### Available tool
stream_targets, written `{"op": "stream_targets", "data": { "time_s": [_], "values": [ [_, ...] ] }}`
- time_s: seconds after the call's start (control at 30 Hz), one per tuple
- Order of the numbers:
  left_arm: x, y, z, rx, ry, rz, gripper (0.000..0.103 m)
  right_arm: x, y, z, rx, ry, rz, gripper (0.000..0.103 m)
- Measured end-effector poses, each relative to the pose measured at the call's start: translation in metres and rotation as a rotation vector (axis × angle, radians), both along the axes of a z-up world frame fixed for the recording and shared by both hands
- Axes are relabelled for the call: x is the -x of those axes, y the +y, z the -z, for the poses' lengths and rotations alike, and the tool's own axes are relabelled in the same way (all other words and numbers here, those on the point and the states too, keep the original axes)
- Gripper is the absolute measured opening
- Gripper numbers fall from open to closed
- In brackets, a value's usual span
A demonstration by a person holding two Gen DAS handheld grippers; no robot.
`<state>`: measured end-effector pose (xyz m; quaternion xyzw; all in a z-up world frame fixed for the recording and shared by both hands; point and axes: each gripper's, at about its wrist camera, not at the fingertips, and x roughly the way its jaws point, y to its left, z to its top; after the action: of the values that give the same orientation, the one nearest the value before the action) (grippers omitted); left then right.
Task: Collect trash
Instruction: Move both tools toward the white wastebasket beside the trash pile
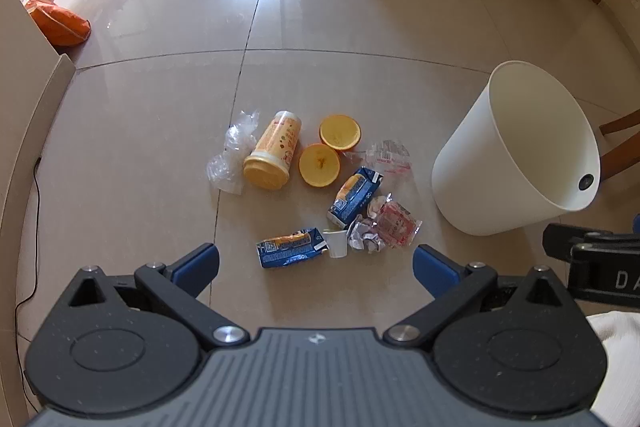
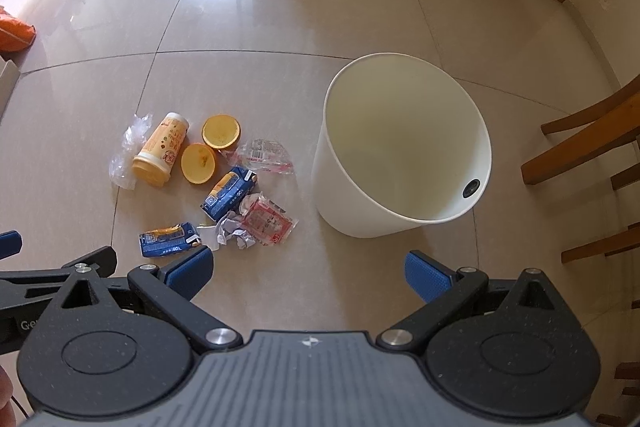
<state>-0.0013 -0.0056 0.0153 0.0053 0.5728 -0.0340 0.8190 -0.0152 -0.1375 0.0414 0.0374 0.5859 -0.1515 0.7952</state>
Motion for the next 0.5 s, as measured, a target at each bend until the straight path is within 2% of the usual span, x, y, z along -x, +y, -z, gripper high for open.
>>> {"op": "stream_targets", "data": {
  "time_s": [0.5],
  "values": [
    [-0.0041,-0.0103,-0.0031,-0.01,-0.042,0.032,0.102,0.0023,-0.0049,0.0002,-0.008,-0.016,0.022,0.103]
  ]
}}
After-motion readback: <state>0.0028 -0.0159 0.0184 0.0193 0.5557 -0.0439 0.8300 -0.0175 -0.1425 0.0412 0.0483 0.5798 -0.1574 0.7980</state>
